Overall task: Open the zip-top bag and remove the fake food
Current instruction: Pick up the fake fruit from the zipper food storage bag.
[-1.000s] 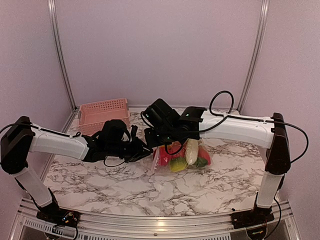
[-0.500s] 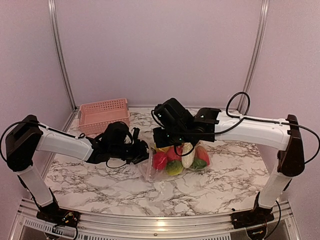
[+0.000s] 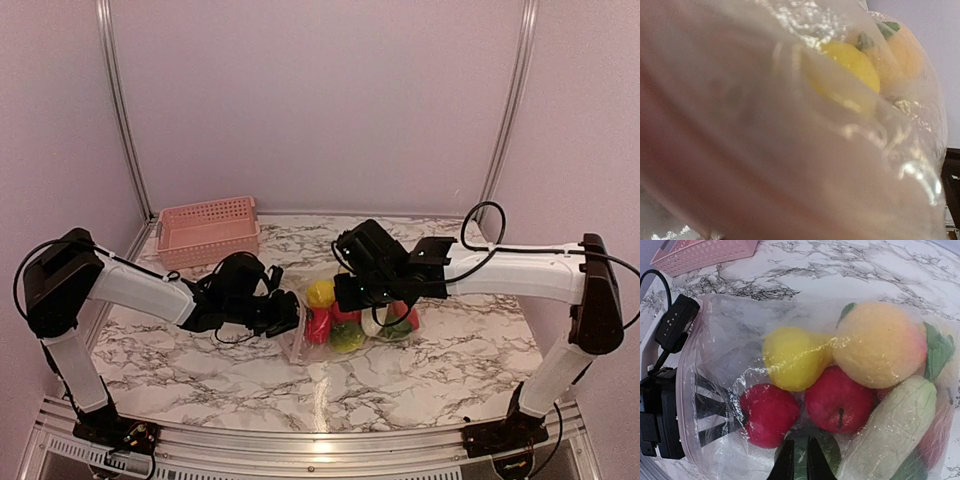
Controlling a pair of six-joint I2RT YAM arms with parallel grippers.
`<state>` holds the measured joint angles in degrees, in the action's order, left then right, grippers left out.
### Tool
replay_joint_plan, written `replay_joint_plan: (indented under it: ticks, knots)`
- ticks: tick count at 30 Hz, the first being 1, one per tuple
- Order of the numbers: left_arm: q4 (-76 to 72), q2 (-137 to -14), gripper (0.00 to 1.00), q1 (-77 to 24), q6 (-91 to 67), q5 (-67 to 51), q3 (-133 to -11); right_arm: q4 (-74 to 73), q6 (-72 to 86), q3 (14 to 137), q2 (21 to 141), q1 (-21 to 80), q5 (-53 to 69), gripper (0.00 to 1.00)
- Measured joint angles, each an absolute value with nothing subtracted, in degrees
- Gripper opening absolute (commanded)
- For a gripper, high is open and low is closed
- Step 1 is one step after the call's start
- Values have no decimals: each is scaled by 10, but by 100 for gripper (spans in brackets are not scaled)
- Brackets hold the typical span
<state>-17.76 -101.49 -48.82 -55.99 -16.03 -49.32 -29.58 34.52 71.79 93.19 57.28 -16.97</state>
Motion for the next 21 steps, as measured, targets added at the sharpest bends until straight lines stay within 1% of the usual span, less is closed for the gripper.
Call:
replay_joint_plan:
  ticks: [4,11,16,21]
  knots:
    - [-179,-1022,60,-488,-559,-160,-493,-275,345,718,958,572,-154,8]
    - [-182,-1032,71,-488,-560,-161,-493,-257,343,717,1012,572,-137,8]
    - [-181,-1035,79,-490,-554,-161,-495,-243,343,708,1018,572,-128,8]
    - [-178,-1047,82,-496,-547,-160,-506,-232,343,699,1023,573,-120,11]
